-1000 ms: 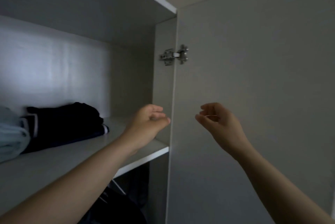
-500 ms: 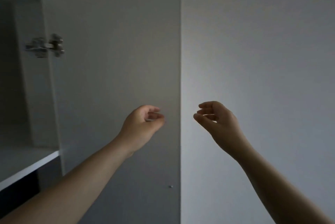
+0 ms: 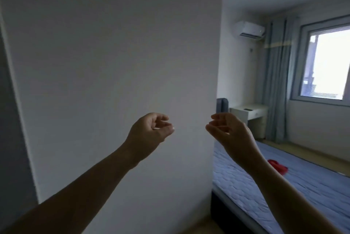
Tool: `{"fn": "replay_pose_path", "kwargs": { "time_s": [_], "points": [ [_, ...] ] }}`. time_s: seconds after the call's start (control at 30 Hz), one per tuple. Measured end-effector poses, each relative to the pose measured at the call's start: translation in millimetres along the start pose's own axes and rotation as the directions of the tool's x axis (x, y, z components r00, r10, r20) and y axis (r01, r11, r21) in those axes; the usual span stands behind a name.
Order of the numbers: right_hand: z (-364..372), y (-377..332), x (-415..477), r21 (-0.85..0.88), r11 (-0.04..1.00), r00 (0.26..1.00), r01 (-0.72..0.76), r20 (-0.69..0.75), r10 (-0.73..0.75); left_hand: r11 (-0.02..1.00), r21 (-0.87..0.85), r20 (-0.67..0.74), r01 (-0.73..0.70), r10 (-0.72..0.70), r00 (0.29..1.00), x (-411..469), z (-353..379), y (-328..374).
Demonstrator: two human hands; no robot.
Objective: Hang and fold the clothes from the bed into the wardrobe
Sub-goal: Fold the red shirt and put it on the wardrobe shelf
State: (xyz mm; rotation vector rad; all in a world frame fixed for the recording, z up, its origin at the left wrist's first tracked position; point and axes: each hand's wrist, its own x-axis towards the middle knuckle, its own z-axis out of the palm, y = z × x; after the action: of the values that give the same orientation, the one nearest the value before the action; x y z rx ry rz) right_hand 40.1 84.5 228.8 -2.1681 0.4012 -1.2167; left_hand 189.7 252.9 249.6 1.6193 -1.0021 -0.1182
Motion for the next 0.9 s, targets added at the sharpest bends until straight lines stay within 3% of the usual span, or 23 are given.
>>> {"fn": "replay_pose_path", "kwargs": {
  "time_s": [0.23,0.47,0.9],
  "points": [
    [-153,92,-18,-0.142,0.983,0.987,-0.117,-0.126,0.100,0.992,-0.078,0.207,-0.095,0.109,0.972,35,187,39],
    [-293,173,-49,-0.218,0.944,0.948,-0.247,-0.257,0.189,0.971,-0.208,0.430,-0.119,0.200,0.880,51,368,79],
    [-497,334,-46,-0.346,0.830,0.827,-0.437,-0.516,0.220,0.908,-0.412,0.617,-0.075,0.338,0.711,122,663,133]
  ]
}}
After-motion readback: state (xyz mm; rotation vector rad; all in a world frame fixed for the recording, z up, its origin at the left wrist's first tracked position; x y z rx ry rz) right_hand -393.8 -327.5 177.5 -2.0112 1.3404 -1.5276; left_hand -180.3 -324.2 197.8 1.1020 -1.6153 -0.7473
